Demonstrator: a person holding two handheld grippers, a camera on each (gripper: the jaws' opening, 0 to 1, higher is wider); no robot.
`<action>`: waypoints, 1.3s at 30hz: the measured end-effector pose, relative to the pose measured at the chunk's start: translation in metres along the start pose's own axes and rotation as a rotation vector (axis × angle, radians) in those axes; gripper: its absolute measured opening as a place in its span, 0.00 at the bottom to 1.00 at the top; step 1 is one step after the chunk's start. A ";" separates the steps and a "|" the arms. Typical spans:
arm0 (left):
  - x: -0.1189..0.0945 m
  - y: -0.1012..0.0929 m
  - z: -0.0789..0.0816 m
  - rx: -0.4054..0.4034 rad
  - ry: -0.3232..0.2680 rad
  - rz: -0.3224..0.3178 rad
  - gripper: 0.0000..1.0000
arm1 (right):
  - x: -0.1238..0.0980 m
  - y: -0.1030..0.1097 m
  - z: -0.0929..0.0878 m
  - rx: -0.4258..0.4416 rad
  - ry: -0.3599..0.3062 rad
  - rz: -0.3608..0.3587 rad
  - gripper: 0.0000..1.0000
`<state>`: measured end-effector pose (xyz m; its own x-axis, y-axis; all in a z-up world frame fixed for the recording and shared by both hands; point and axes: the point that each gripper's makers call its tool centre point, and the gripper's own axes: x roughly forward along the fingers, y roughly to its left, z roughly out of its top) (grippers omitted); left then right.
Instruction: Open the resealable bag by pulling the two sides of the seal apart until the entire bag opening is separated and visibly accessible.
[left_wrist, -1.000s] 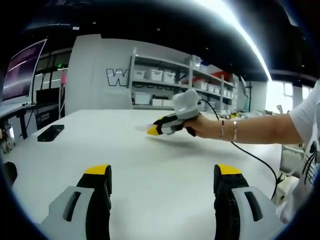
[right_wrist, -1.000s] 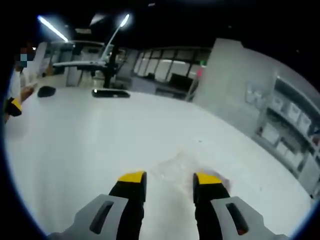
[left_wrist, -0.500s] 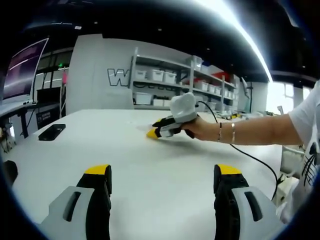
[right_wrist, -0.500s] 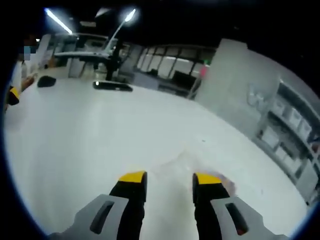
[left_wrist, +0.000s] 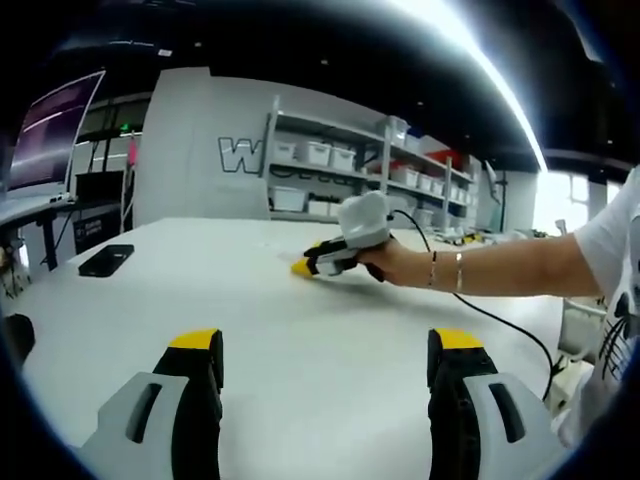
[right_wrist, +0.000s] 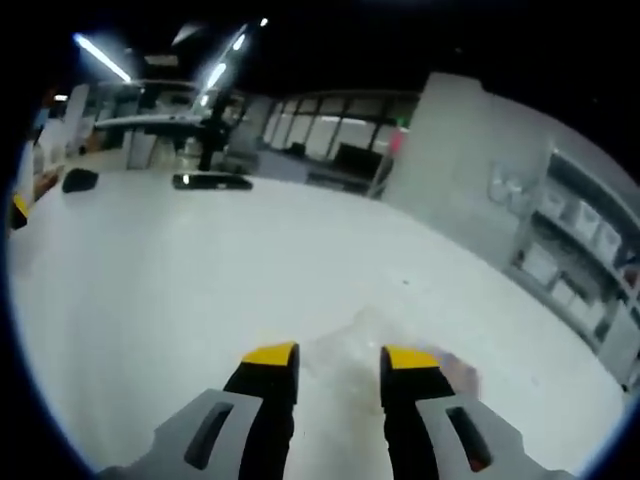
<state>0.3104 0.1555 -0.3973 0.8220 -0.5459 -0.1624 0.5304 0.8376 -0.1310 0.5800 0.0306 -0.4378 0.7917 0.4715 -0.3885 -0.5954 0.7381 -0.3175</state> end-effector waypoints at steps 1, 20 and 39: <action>0.000 0.000 0.000 0.001 0.000 0.001 0.83 | 0.000 0.000 0.000 0.001 -0.001 0.000 0.27; -0.002 0.003 -0.001 0.001 -0.004 0.007 0.83 | -0.007 -0.009 0.000 0.093 -0.040 -0.030 0.00; -0.007 -0.016 0.011 0.033 -0.020 -0.014 0.83 | -0.063 -0.066 0.042 0.226 -0.188 -0.134 0.00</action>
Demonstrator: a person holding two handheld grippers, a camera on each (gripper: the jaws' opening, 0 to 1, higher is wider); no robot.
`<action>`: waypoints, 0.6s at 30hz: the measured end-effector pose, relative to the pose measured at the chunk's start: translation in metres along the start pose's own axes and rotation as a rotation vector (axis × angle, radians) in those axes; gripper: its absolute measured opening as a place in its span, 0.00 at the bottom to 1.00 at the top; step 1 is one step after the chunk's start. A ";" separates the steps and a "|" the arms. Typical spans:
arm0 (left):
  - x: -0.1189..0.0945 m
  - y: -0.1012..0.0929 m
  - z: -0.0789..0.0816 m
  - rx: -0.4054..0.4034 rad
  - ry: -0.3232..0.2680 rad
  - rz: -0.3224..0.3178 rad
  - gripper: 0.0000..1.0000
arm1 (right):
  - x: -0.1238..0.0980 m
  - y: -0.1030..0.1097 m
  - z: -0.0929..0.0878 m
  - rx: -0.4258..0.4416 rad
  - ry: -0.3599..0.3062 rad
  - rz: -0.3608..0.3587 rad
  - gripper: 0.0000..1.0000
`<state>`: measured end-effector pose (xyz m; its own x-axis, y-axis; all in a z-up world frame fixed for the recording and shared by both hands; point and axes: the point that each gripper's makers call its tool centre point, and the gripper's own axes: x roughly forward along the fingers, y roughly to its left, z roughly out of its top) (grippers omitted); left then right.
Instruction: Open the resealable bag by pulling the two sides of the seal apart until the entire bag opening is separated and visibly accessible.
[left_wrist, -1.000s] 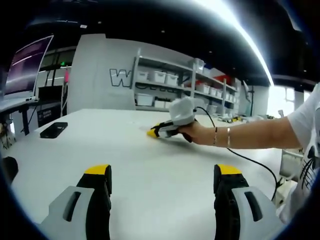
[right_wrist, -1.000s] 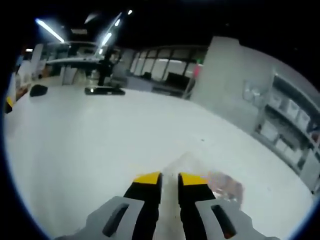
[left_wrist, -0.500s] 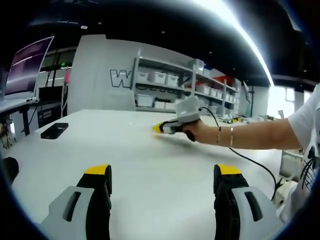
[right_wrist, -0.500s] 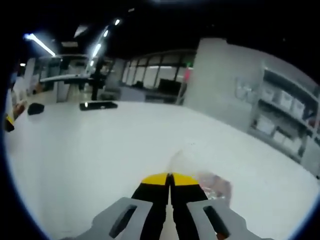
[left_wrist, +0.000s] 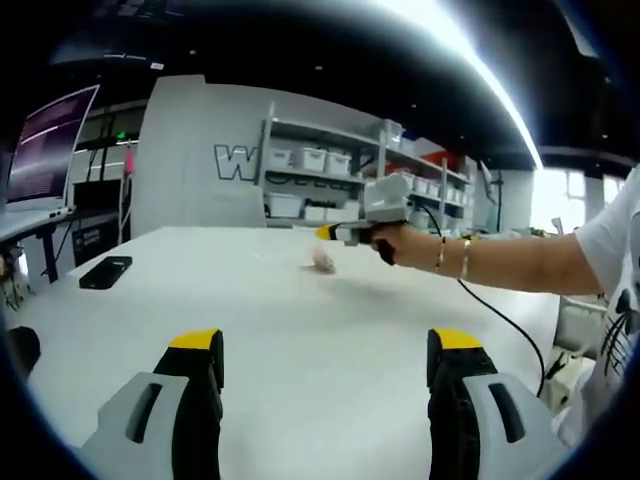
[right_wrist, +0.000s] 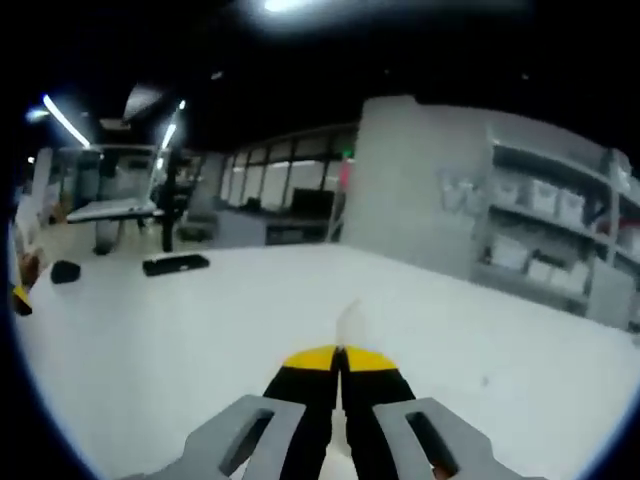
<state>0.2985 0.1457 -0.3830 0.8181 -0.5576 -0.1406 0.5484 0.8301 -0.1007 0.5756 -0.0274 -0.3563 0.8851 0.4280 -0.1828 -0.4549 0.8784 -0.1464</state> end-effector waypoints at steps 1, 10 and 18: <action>0.000 -0.001 0.000 0.002 0.001 -0.002 0.83 | -0.001 -0.001 0.002 0.008 -0.005 -0.003 0.00; -0.004 -0.003 0.004 0.013 -0.003 0.000 0.83 | -0.014 0.002 0.020 0.020 -0.055 -0.012 0.00; -0.009 -0.007 0.005 0.021 -0.004 -0.002 0.83 | -0.024 0.006 0.026 0.048 -0.076 -0.008 0.00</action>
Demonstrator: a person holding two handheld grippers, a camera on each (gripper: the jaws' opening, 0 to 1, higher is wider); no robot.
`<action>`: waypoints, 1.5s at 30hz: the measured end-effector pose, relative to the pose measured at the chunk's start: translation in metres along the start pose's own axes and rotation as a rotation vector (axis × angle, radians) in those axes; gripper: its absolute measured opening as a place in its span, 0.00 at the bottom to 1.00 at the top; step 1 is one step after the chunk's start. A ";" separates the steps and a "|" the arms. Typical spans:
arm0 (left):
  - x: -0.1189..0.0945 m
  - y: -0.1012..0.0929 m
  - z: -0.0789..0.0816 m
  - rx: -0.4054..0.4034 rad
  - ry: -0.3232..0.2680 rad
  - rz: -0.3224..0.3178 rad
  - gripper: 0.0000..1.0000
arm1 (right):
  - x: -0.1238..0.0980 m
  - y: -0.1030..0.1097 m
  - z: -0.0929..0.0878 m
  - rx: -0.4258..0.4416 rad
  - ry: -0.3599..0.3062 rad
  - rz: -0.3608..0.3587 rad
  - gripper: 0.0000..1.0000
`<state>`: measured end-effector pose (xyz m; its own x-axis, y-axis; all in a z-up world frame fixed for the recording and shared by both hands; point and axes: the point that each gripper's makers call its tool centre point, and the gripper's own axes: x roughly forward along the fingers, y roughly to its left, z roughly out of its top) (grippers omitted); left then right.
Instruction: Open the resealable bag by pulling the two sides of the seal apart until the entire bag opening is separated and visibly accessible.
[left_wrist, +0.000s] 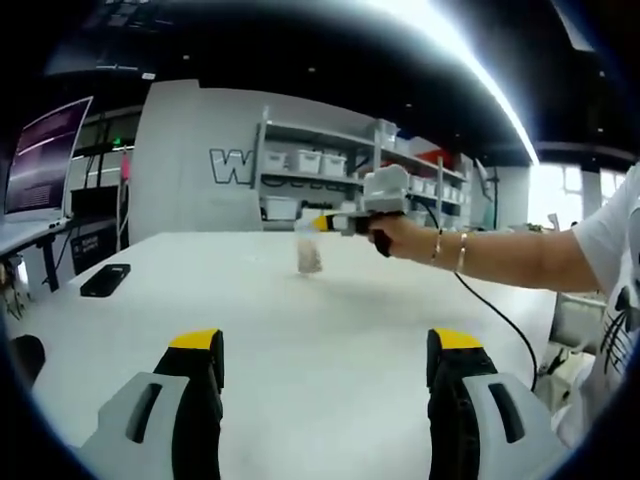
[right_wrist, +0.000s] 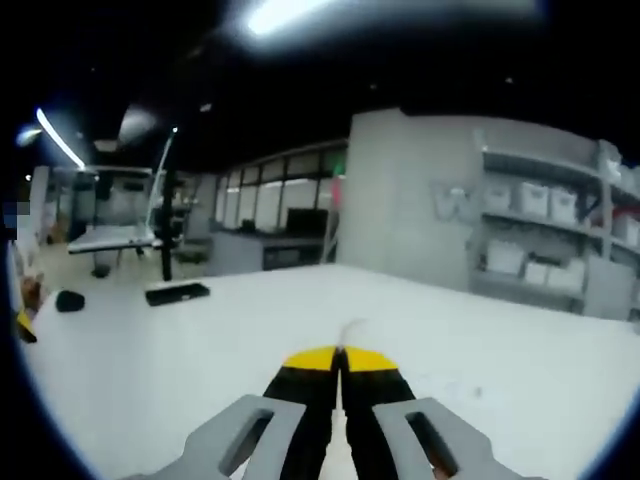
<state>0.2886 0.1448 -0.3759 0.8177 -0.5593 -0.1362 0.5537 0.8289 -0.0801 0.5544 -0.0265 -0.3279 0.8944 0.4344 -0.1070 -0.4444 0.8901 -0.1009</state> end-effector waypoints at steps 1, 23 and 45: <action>-0.001 0.000 0.000 0.001 -0.001 0.000 0.82 | -0.001 0.000 0.000 0.002 -0.001 0.000 0.00; -0.009 -0.018 0.010 0.028 -0.022 -0.016 0.82 | -0.020 0.005 0.011 -0.013 -0.021 0.019 0.00; -0.011 -0.027 0.011 0.045 -0.024 -0.034 0.81 | -0.049 0.014 0.010 -0.007 -0.047 0.037 0.00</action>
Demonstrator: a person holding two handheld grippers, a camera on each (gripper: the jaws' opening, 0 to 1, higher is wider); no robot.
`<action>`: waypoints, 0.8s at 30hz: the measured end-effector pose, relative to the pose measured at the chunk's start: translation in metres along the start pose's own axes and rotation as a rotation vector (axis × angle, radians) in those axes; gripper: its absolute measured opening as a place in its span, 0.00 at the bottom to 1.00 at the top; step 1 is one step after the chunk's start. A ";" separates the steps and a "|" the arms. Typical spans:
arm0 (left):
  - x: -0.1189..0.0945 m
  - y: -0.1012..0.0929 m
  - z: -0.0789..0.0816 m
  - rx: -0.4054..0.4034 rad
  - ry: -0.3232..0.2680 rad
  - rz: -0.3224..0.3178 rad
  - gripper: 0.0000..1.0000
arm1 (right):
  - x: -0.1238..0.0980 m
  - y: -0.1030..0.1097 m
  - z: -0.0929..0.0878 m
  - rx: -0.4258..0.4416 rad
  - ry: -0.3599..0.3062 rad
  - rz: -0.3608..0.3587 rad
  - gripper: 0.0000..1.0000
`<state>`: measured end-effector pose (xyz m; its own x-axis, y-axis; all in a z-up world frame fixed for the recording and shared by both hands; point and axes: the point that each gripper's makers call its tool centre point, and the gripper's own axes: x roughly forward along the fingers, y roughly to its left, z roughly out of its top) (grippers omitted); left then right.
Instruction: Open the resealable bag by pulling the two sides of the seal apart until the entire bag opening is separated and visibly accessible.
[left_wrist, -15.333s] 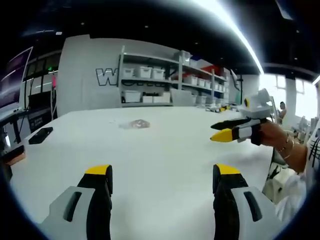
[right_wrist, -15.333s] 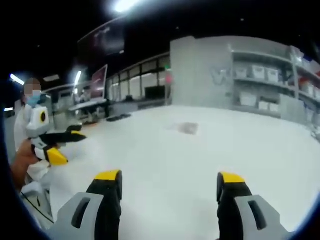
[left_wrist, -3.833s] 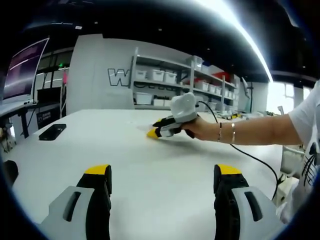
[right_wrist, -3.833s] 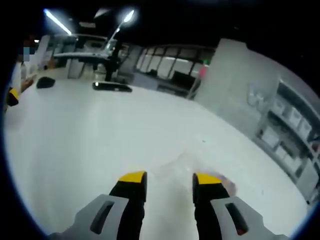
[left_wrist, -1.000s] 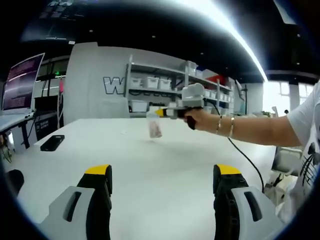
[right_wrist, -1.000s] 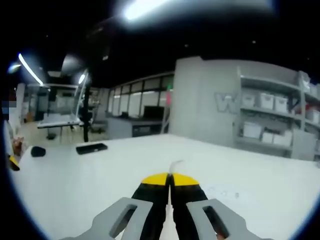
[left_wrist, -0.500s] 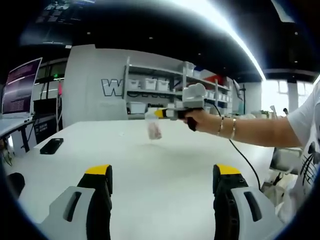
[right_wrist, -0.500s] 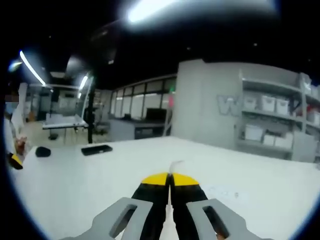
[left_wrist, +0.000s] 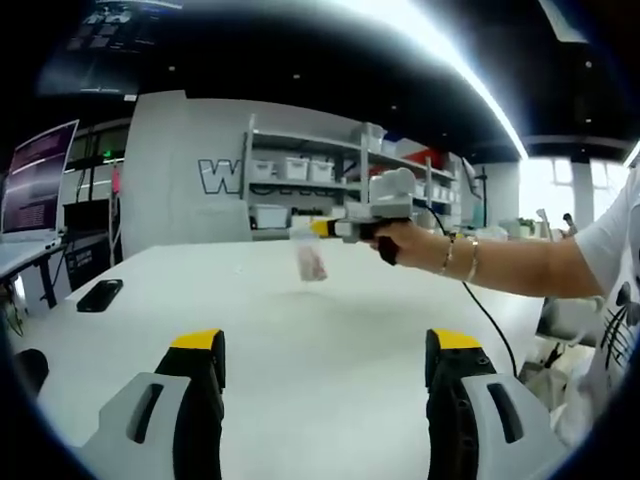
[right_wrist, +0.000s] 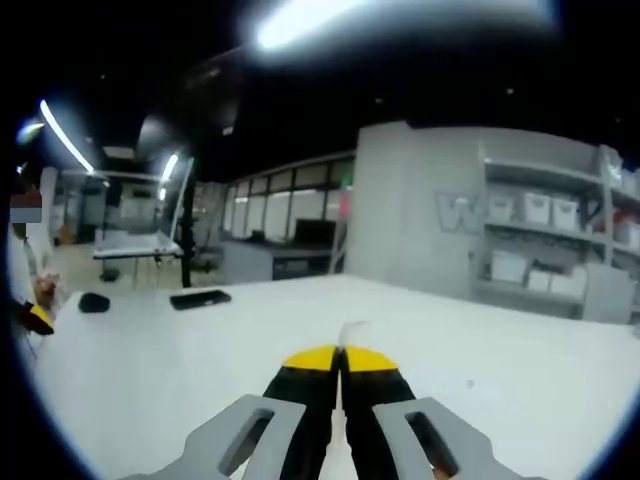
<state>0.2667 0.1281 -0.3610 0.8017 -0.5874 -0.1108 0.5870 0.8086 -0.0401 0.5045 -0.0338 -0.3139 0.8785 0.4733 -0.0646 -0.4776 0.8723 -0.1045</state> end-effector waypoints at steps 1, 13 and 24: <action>0.000 0.000 0.000 0.000 0.000 0.000 0.81 | 0.000 0.000 0.000 0.000 0.000 0.001 0.00; 0.001 -0.008 0.002 0.009 -0.001 -0.014 0.81 | -0.021 0.008 -0.003 0.010 -0.016 0.016 0.00; 0.004 -0.018 0.002 0.018 0.002 -0.028 0.81 | -0.043 0.017 0.000 0.031 -0.047 0.039 0.00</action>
<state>0.2595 0.1116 -0.3583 0.7847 -0.6098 -0.1115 0.6112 0.7911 -0.0252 0.4589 -0.0392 -0.3129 0.8591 0.5114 -0.0210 -0.5114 0.8563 -0.0723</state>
